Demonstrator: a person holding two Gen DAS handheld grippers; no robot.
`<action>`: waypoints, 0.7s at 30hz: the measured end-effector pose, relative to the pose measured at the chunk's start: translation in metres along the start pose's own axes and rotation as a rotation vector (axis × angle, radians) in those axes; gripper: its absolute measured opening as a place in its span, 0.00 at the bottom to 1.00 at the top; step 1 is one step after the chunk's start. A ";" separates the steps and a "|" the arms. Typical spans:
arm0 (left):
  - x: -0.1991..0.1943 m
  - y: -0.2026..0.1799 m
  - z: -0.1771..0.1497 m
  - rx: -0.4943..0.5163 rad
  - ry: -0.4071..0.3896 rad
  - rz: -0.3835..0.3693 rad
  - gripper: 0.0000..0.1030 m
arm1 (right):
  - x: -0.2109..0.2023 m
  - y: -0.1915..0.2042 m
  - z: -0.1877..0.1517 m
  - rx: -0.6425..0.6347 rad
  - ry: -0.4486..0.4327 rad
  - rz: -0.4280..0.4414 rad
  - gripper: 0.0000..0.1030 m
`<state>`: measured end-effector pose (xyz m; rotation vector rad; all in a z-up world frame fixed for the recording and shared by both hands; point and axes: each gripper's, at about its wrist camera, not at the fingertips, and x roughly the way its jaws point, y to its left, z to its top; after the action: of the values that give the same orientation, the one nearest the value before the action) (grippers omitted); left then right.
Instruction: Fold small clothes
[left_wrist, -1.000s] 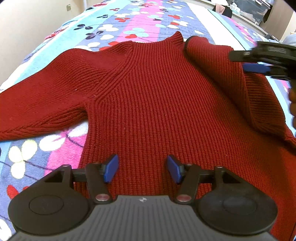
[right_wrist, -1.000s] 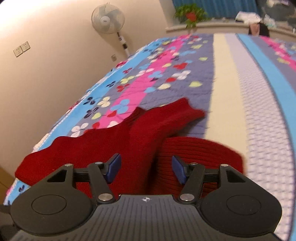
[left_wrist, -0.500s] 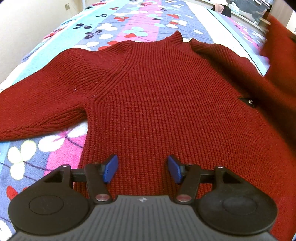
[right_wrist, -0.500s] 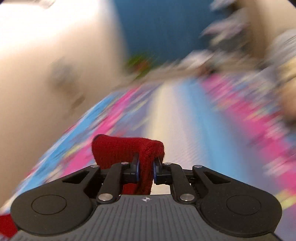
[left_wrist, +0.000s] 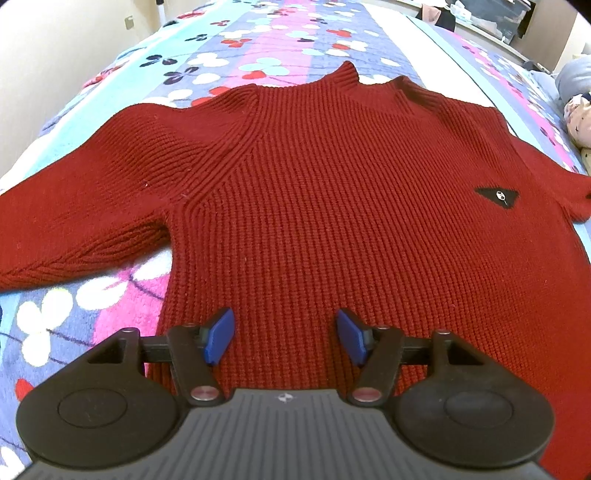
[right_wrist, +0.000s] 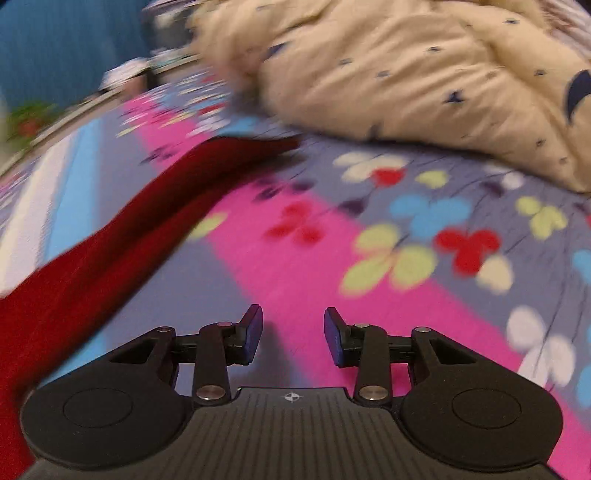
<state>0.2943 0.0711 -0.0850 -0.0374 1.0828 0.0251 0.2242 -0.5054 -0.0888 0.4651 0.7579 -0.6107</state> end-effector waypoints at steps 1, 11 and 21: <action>-0.001 0.000 -0.001 -0.001 -0.002 -0.002 0.66 | -0.008 0.004 -0.006 -0.031 0.005 0.041 0.38; -0.025 0.001 -0.034 0.061 -0.064 -0.012 0.67 | -0.100 0.055 -0.068 -0.376 0.273 0.333 0.53; -0.088 0.001 -0.137 0.203 0.026 -0.013 0.70 | -0.142 0.028 -0.115 -0.428 0.363 0.269 0.60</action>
<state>0.1318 0.0665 -0.0719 0.1385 1.1068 -0.0977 0.1052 -0.3693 -0.0517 0.2747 1.1183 -0.1010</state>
